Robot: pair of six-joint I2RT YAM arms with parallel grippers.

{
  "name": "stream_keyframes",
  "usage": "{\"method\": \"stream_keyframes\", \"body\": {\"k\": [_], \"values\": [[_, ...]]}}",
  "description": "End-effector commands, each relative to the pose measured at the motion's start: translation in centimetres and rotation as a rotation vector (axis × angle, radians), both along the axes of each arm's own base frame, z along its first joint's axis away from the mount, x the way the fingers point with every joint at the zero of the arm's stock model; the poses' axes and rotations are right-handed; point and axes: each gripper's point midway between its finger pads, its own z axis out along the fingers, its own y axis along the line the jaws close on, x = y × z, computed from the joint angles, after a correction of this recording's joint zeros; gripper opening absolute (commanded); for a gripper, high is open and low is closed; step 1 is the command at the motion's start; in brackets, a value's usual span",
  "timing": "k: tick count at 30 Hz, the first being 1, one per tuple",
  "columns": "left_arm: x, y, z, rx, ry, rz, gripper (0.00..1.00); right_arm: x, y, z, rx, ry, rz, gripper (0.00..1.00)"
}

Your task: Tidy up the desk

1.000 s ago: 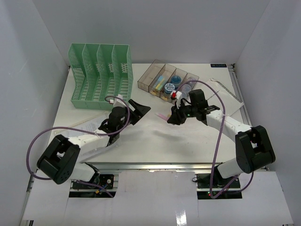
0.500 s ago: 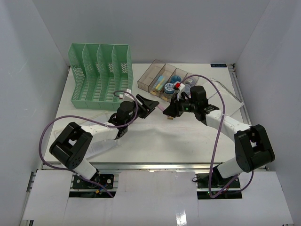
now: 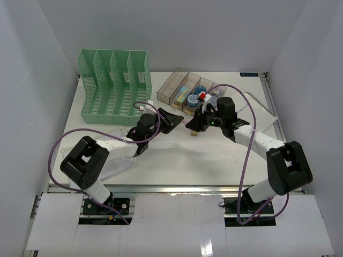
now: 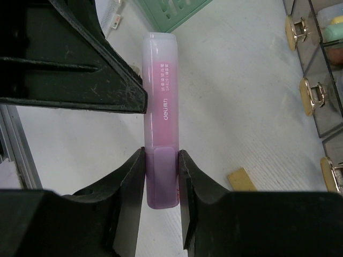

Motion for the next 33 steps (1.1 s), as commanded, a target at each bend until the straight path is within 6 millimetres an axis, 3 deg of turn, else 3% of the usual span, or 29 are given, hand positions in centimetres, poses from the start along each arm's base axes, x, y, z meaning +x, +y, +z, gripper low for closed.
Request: {"method": "stream_keyframes", "body": {"k": [1, 14, 22, 24, 27, 30, 31, 33], "values": [[0.2, -1.1, 0.9, -0.014, -0.017, -0.027, 0.47, 1.5, -0.1, 1.3, -0.001, -0.088, -0.023, 0.08], [0.9, -2.5, -0.5, -0.003, 0.006, -0.055, 0.39, 1.4, -0.1, 0.3, -0.026, -0.092, -0.01, 0.09], [1.1, -3.2, -0.8, 0.033, -0.008, -0.089, 0.17, 1.4, -0.1, 0.1, -0.035, -0.096, -0.001, 0.17], [1.2, -3.4, -1.0, 0.058, -0.016, -0.099, 0.1, 1.3, -0.1, 0.0, -0.039, -0.102, 0.007, 0.23], [1.3, -3.4, -1.1, 0.102, -0.037, -0.111, 0.04, 0.9, 0.0, 0.2, -0.048, -0.12, 0.05, 0.48], [1.7, -3.5, -0.6, 0.166, -0.076, -0.126, 0.0, 1.1, -0.3, 0.7, -0.098, -0.187, 0.106, 0.87], [1.7, -3.2, -1.3, 0.226, -0.078, -0.137, 0.0, 0.8, -0.7, 0.4, -0.119, -0.169, 0.12, 0.94], [2.6, -3.0, -1.6, 0.3, -0.08, -0.139, 0.0, 1.1, -1.7, 1.2, -0.119, -0.192, 0.128, 0.9]]}}
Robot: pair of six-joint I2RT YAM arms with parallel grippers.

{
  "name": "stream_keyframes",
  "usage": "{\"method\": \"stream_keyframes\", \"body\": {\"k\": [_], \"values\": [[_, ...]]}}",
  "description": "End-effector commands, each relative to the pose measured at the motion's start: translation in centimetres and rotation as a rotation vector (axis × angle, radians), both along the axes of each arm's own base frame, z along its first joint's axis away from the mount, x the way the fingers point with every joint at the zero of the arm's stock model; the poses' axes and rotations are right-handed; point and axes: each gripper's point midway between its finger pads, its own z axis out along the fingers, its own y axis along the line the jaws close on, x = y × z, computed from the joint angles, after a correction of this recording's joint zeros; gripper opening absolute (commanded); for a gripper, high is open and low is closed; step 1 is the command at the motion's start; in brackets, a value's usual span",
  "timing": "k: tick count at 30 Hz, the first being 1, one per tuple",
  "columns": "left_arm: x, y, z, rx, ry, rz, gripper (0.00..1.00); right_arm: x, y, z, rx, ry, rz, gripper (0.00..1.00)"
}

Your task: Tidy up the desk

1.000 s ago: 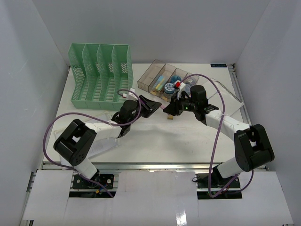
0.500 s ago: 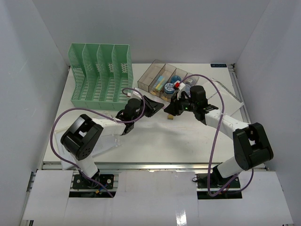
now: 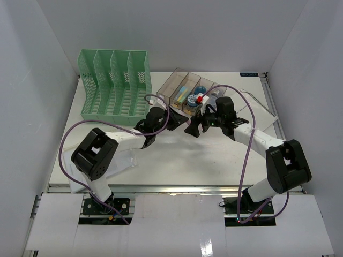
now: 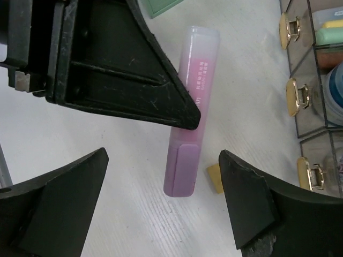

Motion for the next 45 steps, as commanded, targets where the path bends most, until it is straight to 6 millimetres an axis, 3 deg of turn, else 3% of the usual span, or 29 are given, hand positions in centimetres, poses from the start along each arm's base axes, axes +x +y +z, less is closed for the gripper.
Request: {"method": "stream_keyframes", "body": {"k": [1, 4, 8, 9, 11, 16, 18, 19, 27, 30, 32, 36, 40, 45], "values": [[1.3, 0.1, 0.7, 0.185, -0.087, -0.054, 0.0, 0.7, -1.4, 3.2, -0.01, -0.118, 0.088, 0.9], [3.1, 0.9, 0.9, 0.271, -0.101, -0.055, 0.0, 0.5, -3.1, 4.6, 0.003, -0.167, 0.098, 0.9], [7.0, 2.5, 1.8, 0.43, -0.154, -0.061, 0.0, 0.5, -5.7, 6.3, 0.032, -0.196, 0.066, 0.9], [8.2, 3.0, 2.9, 0.461, -0.152, -0.055, 0.0, 0.4, -6.0, 6.9, 0.036, -0.21, 0.059, 0.9], [9.6, 4.2, 1.6, 0.566, -0.123, -0.067, 0.0, 0.3, -6.5, 7.6, 0.041, -0.232, 0.049, 0.9], [14.9, 4.7, 3.9, 0.721, -0.2, -0.04, 0.0, -0.3, -7.0, 8.0, 0.058, -0.261, 0.05, 0.9], [16.9, 4.4, 6.1, 0.73, -0.252, -0.009, 0.0, -0.4, -7.0, 8.1, 0.067, -0.257, 0.054, 0.9], [17.5, 4.3, 4.6, 0.749, -0.236, -0.017, 0.0, -0.5, -7.0, 7.9, 0.07, -0.249, 0.054, 0.9], [20.8, 2.9, 2.6, 0.774, -0.248, -0.013, 0.01, -0.6, -7.5, 8.3, 0.082, -0.278, 0.055, 0.9], [21.1, 3.0, 1.7, 0.793, -0.245, -0.017, 0.15, -1.2, -7.3, 8.3, 0.105, -0.278, 0.1, 0.9], [21.0, 3.0, 1.1, 0.806, -0.244, -0.036, 0.37, -3.1, -6.5, 8.2, 0.16, -0.268, 0.213, 0.9], [20.7, 3.1, 0.4, 0.833, -0.234, -0.058, 0.67, -5.8, -5.7, 7.6, 0.22, -0.293, 0.38, 0.9], [20.5, 2.6, 1.2, 0.812, -0.252, -0.079, 0.77, -7.2, -5.7, 6.6, 0.219, -0.366, 0.44, 0.9], [20.0, 2.6, 5.1, 0.782, -0.31, -0.069, 0.78, -6.9, -5.8, 4.5, 0.144, -0.333, 0.426, 0.9]]}}
